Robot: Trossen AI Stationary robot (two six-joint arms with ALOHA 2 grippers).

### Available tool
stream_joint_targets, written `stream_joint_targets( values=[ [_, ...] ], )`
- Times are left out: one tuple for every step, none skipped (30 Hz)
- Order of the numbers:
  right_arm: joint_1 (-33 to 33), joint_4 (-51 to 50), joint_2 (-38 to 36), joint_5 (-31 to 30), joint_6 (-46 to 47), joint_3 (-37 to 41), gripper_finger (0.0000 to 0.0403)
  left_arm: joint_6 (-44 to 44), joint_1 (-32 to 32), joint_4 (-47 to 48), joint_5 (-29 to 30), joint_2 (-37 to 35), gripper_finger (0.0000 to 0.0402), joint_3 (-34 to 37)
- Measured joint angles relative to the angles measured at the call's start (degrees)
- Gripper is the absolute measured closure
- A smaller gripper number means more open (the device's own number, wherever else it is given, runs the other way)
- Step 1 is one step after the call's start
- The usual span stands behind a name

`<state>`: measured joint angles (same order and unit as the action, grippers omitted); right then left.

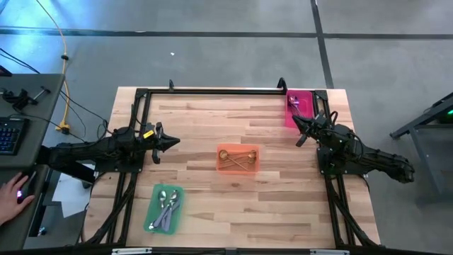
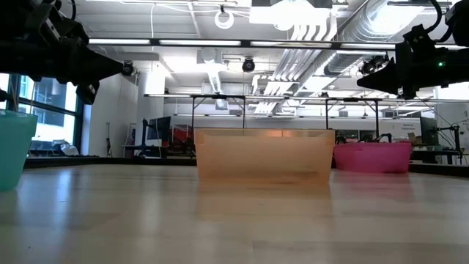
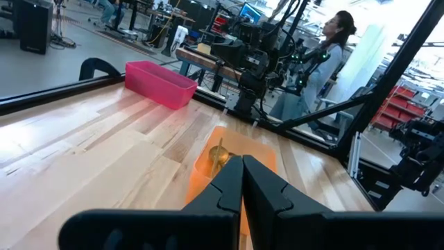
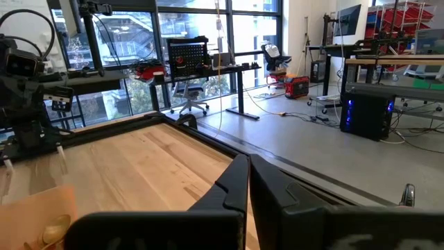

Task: Sort silverware by color (type)
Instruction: Return to Home Position

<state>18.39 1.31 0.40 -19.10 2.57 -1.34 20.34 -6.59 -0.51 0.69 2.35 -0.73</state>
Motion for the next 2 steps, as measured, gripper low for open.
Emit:
stream_joint_targets(
  values=[
    [0.0,0.0,0.0,0.0,0.0,0.0,0.0402,0.1,0.0,0.0,0.0,0.0,0.0401,0.0],
    [0.0,0.0,0.0,0.0,0.0,0.0,0.0402,0.2,0.0,0.0,0.0,0.0,0.0401,0.0]
  ],
)
